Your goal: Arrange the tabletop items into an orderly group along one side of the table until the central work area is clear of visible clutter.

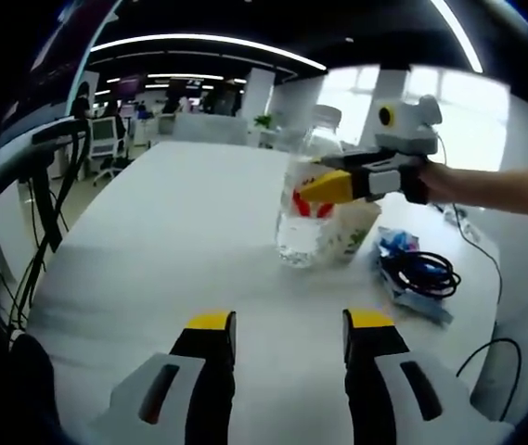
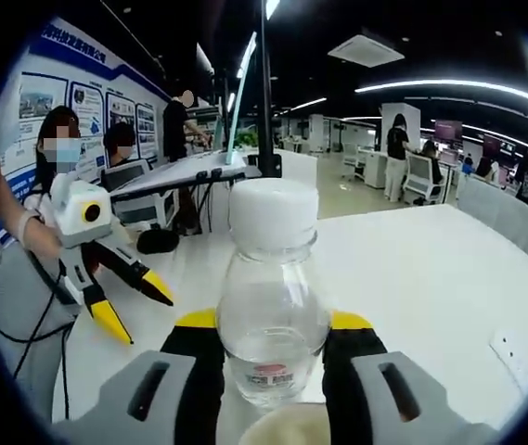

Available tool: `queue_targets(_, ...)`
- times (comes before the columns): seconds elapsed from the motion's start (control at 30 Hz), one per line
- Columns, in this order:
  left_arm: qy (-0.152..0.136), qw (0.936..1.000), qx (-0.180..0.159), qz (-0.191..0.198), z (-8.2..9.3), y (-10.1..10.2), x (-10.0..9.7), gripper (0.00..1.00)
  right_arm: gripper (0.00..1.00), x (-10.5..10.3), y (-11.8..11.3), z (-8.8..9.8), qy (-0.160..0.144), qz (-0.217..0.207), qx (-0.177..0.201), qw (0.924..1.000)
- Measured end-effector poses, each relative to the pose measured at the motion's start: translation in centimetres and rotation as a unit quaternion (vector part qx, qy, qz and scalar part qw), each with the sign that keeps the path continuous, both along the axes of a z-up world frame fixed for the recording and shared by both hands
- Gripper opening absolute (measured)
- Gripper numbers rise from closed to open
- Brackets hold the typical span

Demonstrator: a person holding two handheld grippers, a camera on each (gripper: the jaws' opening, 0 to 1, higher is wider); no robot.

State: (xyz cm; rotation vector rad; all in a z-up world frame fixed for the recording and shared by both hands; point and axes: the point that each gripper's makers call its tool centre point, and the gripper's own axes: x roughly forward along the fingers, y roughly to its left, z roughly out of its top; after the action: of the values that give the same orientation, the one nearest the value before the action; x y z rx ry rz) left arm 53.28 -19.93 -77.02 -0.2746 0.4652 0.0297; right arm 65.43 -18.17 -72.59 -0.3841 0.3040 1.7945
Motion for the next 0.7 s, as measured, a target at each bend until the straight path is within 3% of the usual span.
queue_targets(0.7, -0.001, 1.0000, -0.004, -0.003, 0.10, -0.23, 0.11, 0.42, 0.42, -0.73, -0.65, 0.45, -0.016, 0.013, 0.000, 0.9998)
